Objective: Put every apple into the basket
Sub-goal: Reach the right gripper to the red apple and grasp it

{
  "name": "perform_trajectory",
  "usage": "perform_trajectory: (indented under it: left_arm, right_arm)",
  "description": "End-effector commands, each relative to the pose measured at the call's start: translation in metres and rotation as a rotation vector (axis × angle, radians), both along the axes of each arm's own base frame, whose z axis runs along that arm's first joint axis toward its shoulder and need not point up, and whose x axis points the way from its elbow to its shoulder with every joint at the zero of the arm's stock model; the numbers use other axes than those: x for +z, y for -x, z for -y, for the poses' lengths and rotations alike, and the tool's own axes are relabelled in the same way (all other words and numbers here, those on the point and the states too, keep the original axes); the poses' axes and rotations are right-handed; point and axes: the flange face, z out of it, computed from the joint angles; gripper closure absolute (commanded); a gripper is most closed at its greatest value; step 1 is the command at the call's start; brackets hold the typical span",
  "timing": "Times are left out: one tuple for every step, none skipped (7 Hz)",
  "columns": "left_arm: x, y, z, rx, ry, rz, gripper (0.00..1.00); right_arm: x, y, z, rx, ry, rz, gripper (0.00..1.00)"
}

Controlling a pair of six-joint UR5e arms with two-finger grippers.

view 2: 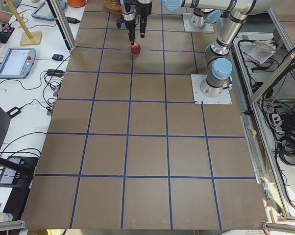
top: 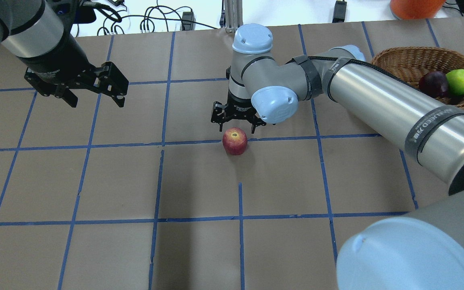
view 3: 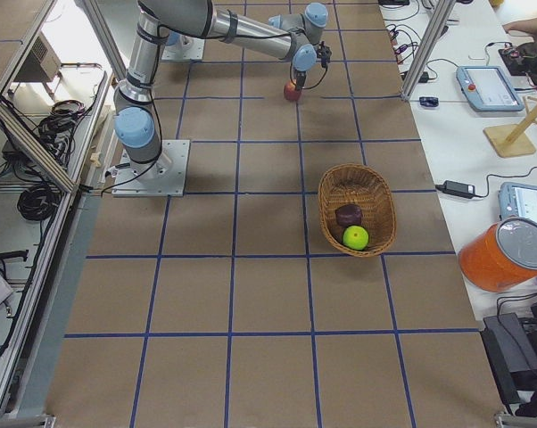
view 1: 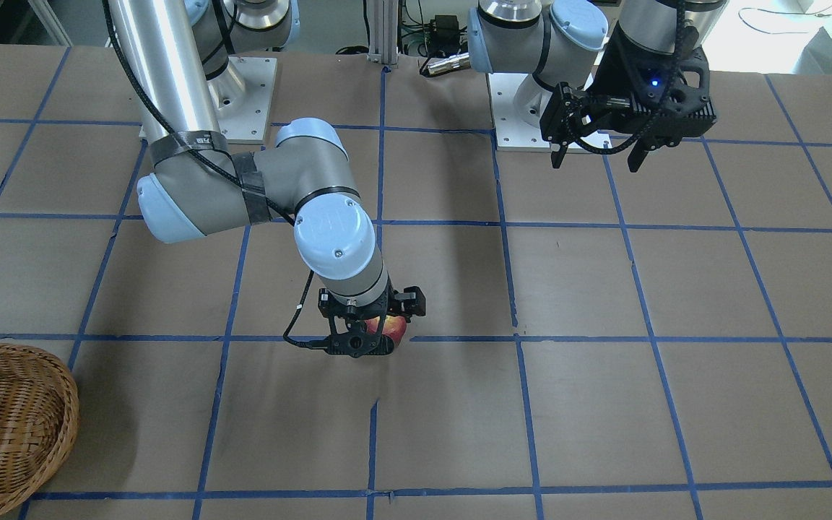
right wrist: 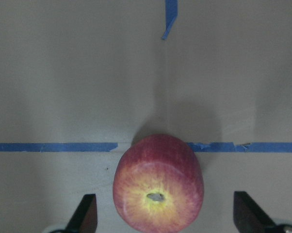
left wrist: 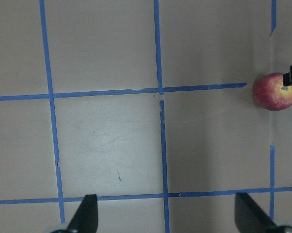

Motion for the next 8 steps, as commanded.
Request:
perform_trajectory:
  left_arm:
    - [0.000,-0.001,0.000,0.001,0.001,-0.001,0.00]
    - [0.000,-0.001,0.000,0.001,0.001,-0.001,0.00]
    - [0.000,0.000,0.000,0.000,0.001,0.002,0.00]
    - [0.000,-0.001,0.000,0.002,0.001,0.002,0.00]
    - [0.000,-0.001,0.000,0.002,0.001,0.002,0.00]
    - [0.000,-0.001,0.000,0.002,0.001,0.002,0.00]
    - [0.000,-0.001,0.000,0.002,0.001,0.002,0.00]
    - [0.000,-0.001,0.000,0.002,0.001,0.002,0.00]
  right_arm:
    - [-0.015,-0.003,0.000,0.001,-0.020,-0.007,0.00]
    - [-0.029,-0.004,0.001,0.000,-0.041,-0.014,0.00]
    - [-0.038,-0.006,0.000,0.000,-0.054,-0.020,0.00]
    - [-0.042,-0.009,-0.003,0.003,-0.061,-0.021,0.00]
    - [-0.044,-0.009,-0.002,-0.004,-0.049,-0.017,0.07]
    - [-0.041,-0.009,0.002,-0.006,-0.009,-0.008,0.71]
    - [-0.036,-0.009,0.003,-0.005,0.002,-0.014,1.00]
    - [-0.010,-0.001,0.011,-0.007,0.036,-0.004,1.00]
